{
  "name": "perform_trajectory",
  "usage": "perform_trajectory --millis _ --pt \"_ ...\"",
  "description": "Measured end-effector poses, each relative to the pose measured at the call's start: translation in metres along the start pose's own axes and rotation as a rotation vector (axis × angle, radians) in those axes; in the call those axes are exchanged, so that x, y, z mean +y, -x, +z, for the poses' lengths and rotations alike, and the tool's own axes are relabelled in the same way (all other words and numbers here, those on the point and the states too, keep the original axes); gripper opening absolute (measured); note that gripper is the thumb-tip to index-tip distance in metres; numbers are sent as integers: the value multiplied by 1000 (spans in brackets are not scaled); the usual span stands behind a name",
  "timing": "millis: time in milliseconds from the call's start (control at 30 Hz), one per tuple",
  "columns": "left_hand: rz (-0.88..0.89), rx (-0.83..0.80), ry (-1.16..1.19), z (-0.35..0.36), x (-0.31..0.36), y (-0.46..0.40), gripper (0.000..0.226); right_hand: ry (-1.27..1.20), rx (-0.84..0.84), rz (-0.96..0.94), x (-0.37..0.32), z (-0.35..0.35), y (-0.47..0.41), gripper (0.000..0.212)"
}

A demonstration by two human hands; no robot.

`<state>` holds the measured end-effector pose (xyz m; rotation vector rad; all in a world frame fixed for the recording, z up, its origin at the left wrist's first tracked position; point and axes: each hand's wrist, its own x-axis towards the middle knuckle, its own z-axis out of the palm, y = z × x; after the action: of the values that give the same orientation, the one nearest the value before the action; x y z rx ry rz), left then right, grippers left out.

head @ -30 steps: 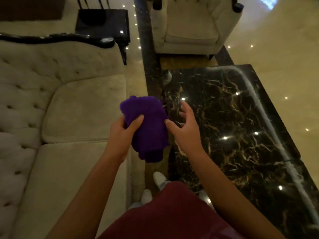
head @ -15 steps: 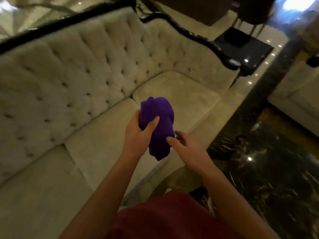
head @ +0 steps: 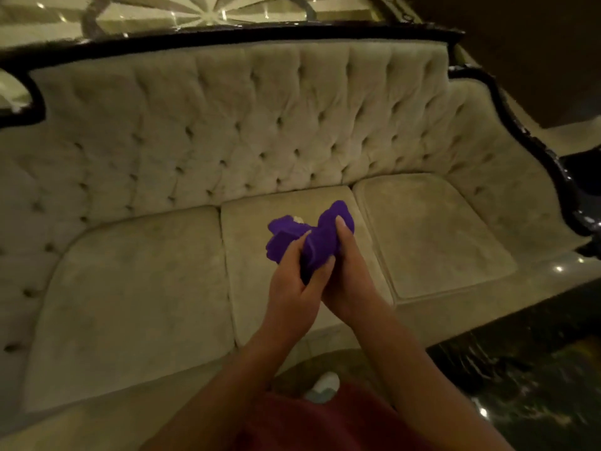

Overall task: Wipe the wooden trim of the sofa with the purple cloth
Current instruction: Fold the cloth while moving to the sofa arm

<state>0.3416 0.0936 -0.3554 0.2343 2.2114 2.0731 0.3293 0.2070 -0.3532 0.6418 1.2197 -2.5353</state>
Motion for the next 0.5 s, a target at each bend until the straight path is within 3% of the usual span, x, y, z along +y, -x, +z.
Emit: perform_trajectory --millis 100,233,367,500 --pt "39 -48 -102 -49 -6 3 47 -102 0 17 24 36 -13 82" --pt "19 -45 -151 -113 -16 22 49 -122 11 25 57 79 -31 62" --pt "-37 230 -64 -169 -30 36 49 -108 -87 81 82 119 -46 67" --pt "-104 487 -54 -203 -41 43 30 -96 -187 162 101 141 -57 73"
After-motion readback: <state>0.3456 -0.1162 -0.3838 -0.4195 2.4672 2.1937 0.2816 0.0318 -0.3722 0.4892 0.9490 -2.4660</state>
